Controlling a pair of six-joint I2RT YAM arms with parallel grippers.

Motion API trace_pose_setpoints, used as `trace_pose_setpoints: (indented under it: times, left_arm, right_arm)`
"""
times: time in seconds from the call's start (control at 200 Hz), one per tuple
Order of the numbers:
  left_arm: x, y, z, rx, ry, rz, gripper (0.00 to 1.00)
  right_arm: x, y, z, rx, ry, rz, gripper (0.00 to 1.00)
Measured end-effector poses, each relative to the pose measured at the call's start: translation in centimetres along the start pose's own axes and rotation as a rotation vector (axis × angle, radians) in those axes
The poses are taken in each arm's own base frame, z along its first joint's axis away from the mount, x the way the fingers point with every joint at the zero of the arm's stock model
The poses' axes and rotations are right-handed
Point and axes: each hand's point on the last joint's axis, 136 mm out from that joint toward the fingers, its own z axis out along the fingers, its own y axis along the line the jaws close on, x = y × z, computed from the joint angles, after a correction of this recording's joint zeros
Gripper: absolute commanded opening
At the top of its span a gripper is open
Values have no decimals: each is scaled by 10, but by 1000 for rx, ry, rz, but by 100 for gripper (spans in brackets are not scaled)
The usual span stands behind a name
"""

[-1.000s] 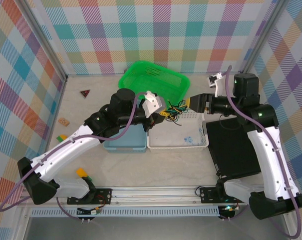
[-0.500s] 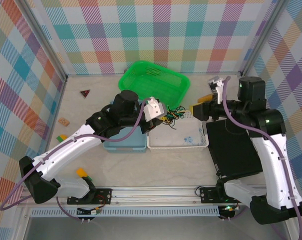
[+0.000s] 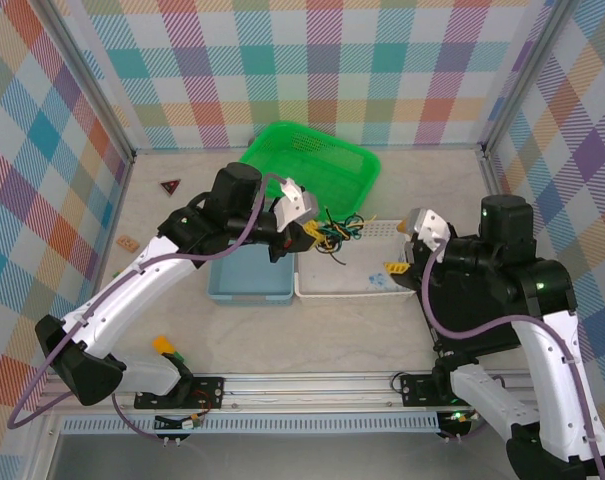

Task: Untangle the cables

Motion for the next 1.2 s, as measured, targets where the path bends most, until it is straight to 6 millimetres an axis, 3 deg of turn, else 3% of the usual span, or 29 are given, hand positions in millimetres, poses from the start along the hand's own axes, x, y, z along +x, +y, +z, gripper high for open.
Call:
trace_pose_setpoints:
  times: [0.365, 0.565, 0.78, 0.945, 1.2]
  left_arm:
    - [4, -15, 9, 136, 33, -125, 0]
    - [6, -14, 18, 171, 44, -189, 0]
    - [2, -13, 22, 198, 42, -216, 0]
    - [-2, -15, 22, 221, 35, -221, 0]
    - [1, -15, 23, 218, 50, -245, 0]
  right_arm:
    - [0, 0, 21, -23, -51, -529, 78]
    - [-4, 5, 38, -58, -71, -681, 79]
    - [3, 4, 59, -97, -56, -726, 76]
    - [6, -1, 71, -101, -47, -741, 54]
    - [6, -3, 72, -95, -39, -724, 19]
